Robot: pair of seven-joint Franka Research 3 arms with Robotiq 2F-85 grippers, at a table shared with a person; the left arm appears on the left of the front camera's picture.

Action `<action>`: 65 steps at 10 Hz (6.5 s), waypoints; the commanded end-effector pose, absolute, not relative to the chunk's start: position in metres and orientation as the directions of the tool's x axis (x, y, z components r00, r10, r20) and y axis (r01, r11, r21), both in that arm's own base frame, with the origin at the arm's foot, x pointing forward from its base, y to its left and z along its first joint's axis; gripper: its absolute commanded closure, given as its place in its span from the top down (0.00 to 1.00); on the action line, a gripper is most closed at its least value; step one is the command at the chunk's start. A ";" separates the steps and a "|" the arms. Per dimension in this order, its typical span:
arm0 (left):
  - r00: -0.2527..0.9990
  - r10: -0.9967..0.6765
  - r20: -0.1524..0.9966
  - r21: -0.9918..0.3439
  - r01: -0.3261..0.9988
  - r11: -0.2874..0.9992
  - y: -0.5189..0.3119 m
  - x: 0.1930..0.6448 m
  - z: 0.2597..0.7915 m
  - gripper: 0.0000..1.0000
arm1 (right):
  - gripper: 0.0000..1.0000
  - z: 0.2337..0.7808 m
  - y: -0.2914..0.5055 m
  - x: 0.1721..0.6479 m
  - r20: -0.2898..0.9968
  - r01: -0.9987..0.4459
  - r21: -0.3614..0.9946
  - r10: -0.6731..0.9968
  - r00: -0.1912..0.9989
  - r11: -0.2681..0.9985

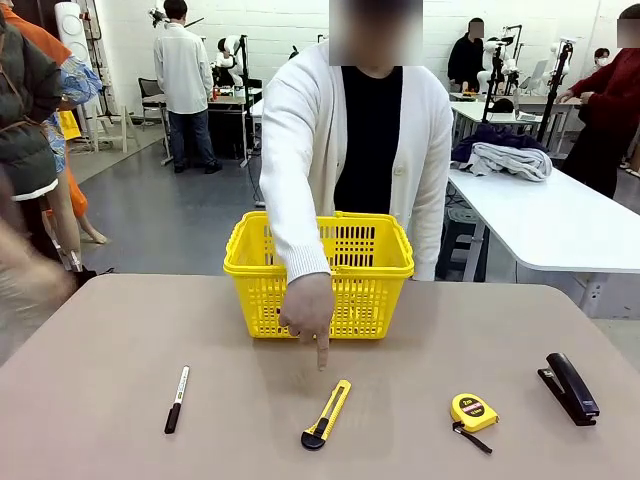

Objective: Place the items the person wants into the basket.
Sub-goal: Pick up the item the person points to and place it in the Market Basket.

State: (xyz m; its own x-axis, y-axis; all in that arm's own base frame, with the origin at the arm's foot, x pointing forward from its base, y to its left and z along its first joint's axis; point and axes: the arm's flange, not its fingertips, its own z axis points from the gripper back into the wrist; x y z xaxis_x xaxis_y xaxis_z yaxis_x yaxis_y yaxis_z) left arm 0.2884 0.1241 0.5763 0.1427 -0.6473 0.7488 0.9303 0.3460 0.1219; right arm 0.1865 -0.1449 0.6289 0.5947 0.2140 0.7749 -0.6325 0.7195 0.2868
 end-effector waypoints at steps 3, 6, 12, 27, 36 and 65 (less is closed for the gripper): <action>0.233 -0.706 0.668 0.013 0.946 0.324 0.068 0.296 0.608 1.00 | 1.00 0.627 -0.143 0.187 0.774 -0.634 0.287 0.216 0.596 0.718; 0.486 -0.736 0.472 -0.240 0.874 0.423 -0.039 0.313 0.651 1.00 | 1.00 0.627 -0.143 0.187 0.774 -0.634 0.287 0.216 0.596 0.718; 0.724 -0.680 0.115 -0.031 0.687 0.726 -0.229 0.335 0.573 1.00 | 1.00 0.627 -0.143 0.187 0.774 -0.634 0.287 0.216 0.596 0.718; 0.769 -0.624 0.137 0.047 0.624 0.780 -0.280 0.353 0.517 1.00 | 1.00 0.627 -0.143 0.187 0.774 -0.634 0.287 0.216 0.596 0.718; 0.882 -0.454 0.123 0.051 0.452 0.891 -0.414 0.349 0.396 1.00 | 1.00 0.627 -0.143 0.187 0.774 -0.634 0.287 0.216 0.596 0.718; 0.875 -0.484 0.010 0.027 0.484 0.875 -0.448 0.350 0.307 0.00 | 1.00 0.627 -0.143 0.187 0.774 -0.634 0.287 0.216 0.596 0.718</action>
State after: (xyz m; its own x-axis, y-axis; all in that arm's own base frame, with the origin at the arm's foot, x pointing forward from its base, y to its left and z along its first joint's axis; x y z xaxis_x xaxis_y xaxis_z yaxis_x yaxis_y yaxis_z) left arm 0.3490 -0.4423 0.3119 0.8732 -0.4872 -0.0093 0.4873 0.8731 0.0141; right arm 0.1865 -0.1448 0.6293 0.5944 0.2144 0.7751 -0.6326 0.7197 0.2860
